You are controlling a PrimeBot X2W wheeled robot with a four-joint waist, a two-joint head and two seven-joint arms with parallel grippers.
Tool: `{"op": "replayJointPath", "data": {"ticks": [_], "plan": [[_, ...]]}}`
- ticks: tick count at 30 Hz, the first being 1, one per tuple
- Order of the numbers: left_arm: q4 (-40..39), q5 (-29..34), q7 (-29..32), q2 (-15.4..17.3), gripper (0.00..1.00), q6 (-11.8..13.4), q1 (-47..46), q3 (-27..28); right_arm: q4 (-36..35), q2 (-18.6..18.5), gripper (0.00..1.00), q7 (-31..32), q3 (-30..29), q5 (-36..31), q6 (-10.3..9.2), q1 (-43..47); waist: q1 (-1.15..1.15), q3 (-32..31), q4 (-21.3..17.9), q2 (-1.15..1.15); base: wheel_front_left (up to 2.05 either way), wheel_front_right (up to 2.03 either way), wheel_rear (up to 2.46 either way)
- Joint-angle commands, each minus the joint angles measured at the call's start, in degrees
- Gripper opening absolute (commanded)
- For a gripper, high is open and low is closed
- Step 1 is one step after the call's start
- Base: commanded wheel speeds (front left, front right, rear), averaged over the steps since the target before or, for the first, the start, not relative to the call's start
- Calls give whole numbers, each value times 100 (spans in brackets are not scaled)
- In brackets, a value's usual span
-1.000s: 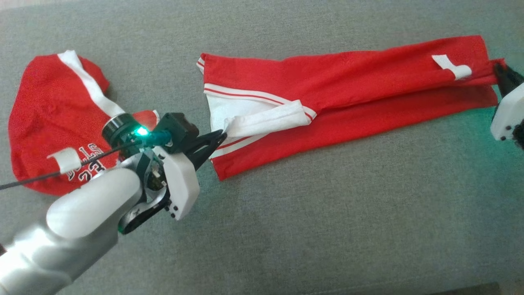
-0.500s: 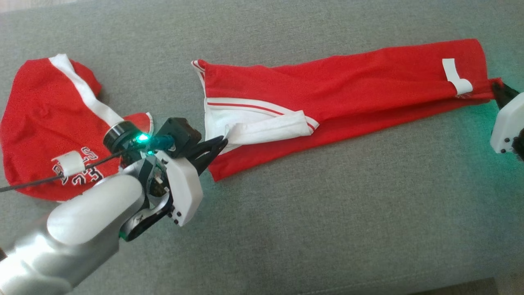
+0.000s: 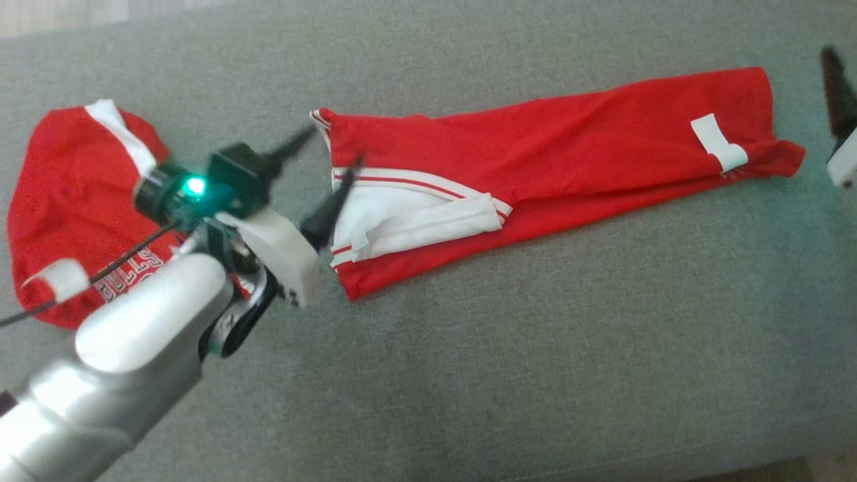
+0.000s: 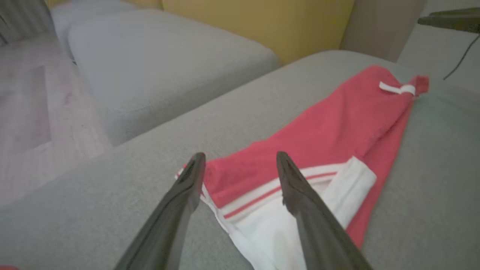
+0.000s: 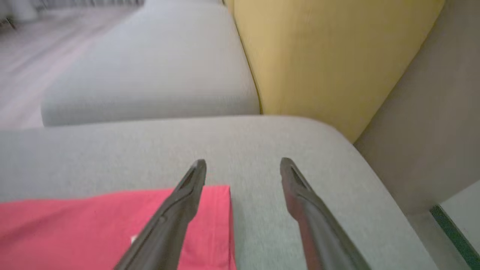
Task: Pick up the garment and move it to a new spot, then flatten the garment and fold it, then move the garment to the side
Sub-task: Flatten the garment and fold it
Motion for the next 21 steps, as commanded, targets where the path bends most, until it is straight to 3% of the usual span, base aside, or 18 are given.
{"op": "replayJointPath", "data": {"ticks": [1,7,11,13,21], "plan": [[-61,-51,-232,100,100,117,-250,395,-178,-132,100,-215,-73,79,-5,-44,0,-70,24,0,0,0,0],[213,-276,-1565,-333,100,596,16,1189,-716,99,100,-1039,-648,59,-5,191,0,-364,127,0,0,0,0],[185,-218,-1806,-615,100,936,501,1873,-1319,407,100,-1112,-1253,-298,-5,727,0,-513,178,0,0,0,0],[11,136,-1812,-745,100,1016,848,2246,-1759,626,100,-1114,-1693,-575,-5,1126,0,-562,215,0,0,0,0],[-217,1274,-1815,-1545,100,728,2447,3312,-3085,1739,100,-1117,-2949,-1597,-5,3018,0,-720,412,0,0,0,0]]}}
